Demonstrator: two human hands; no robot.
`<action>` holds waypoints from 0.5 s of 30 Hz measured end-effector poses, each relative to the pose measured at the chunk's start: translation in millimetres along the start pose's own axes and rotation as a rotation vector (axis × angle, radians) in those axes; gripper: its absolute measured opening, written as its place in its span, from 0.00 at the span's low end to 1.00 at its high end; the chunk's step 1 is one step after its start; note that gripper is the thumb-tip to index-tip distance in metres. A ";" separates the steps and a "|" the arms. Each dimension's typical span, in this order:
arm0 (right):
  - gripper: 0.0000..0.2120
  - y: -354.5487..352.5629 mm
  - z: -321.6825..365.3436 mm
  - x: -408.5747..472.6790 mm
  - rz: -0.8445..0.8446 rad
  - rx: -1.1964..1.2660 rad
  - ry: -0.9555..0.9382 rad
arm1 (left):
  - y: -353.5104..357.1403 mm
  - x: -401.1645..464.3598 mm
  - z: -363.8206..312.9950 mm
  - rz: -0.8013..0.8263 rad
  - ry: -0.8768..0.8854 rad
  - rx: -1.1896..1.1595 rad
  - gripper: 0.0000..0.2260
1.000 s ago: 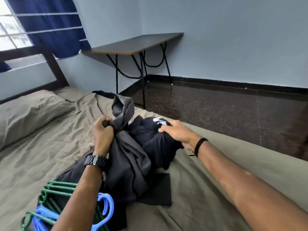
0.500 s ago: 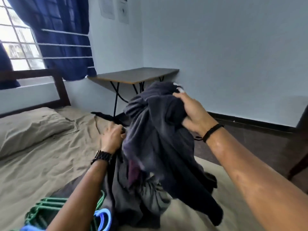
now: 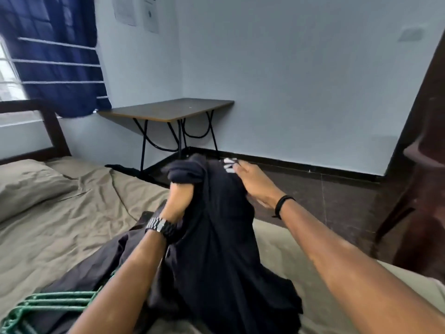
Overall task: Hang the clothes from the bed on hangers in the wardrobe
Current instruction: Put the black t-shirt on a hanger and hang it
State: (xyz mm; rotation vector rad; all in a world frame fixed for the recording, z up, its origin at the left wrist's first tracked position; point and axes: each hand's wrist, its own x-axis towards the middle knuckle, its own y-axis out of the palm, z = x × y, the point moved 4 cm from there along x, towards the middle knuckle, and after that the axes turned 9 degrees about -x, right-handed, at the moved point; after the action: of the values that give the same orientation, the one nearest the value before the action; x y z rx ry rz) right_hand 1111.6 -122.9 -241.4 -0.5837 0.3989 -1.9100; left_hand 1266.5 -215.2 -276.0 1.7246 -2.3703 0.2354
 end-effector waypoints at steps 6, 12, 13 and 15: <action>0.13 -48.0 97.2 16.8 -0.112 0.491 -0.210 | 0.6 26.1 -153.3 -0.210 0.677 0.121 0.06; 0.18 -100.6 79.9 -11.7 -0.459 -0.180 -0.156 | 34.8 23.3 -150.0 0.099 0.371 -0.063 0.14; 0.18 -107.9 76.2 -20.8 -0.518 -0.252 -0.180 | 42.2 17.4 -142.5 0.136 0.310 -0.124 0.15; 0.19 -120.4 72.4 -38.6 -0.587 -0.333 -0.242 | 55.1 5.5 -135.3 0.180 0.274 -0.220 0.15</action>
State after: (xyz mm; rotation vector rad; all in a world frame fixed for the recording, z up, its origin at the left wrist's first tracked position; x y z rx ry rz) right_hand 1074.1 -40.8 -127.1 -1.2473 0.4211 -2.3025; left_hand 1221.6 -170.3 -144.4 1.2930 -2.2533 0.2129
